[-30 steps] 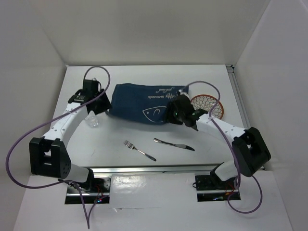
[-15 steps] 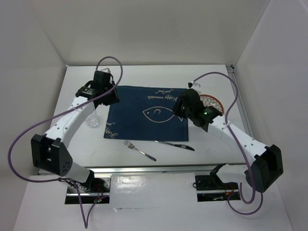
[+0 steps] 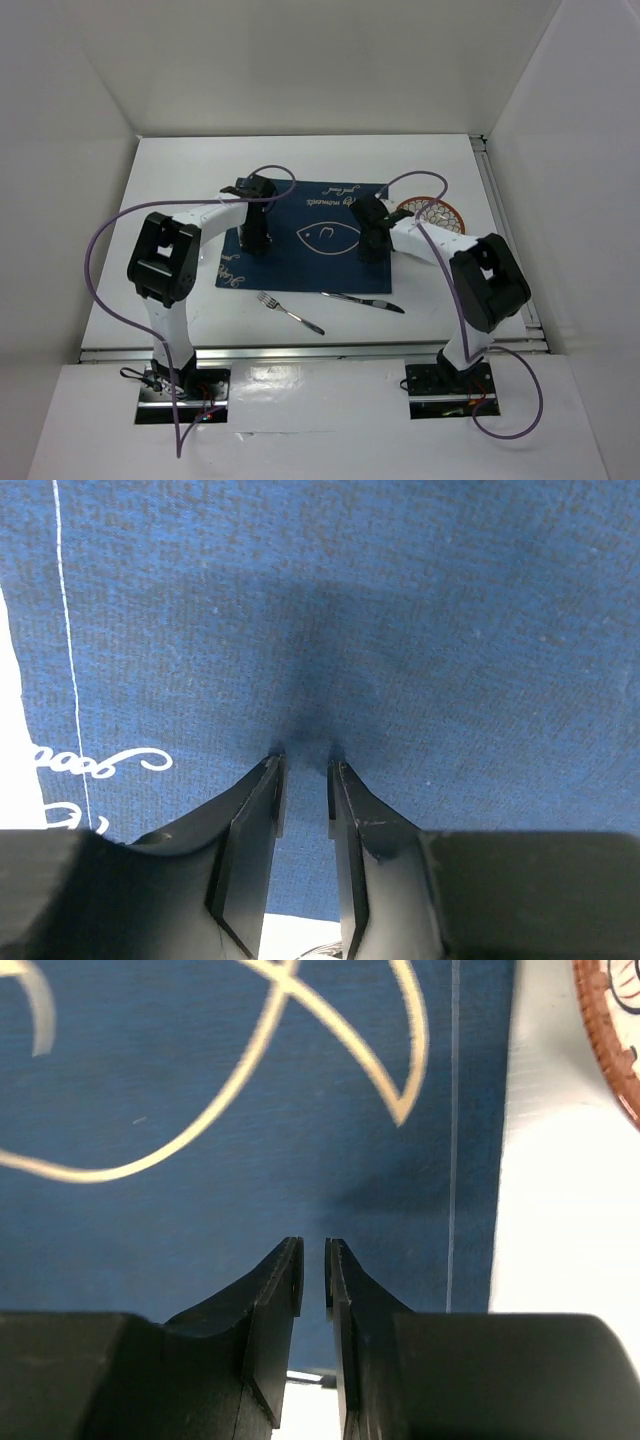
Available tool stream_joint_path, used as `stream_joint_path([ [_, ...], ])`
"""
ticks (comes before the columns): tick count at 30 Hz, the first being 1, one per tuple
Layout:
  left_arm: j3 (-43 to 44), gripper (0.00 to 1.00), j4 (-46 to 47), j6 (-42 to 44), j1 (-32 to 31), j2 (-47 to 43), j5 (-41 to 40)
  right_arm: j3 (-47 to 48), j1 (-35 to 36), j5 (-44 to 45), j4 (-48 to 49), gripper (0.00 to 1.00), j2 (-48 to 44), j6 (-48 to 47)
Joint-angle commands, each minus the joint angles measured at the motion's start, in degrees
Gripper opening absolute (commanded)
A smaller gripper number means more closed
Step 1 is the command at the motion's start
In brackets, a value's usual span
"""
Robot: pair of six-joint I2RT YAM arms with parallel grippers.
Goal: Set the dinner table for one person
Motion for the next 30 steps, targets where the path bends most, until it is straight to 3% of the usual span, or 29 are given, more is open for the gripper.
stream_joint_path([
  [1, 1.1, 0.4, -0.9, -2.0, 0.2, 0.2, -1.7, -0.4, -2.7, -3.3, 3.4, 0.27, 1.5, -0.5],
  [18, 5.6, 0.4, -2.4, -1.4, 2.3, 7.2, -2.2, 5.8, -8.7, -8.2, 8.0, 0.27, 15.9, -3.4],
  [30, 1.6, 0.4, -2.5, -2.0, 2.8, 4.8, -4.0, -2.5, -8.7, -5.6, 6.5, 0.27, 8.4, -1.8],
])
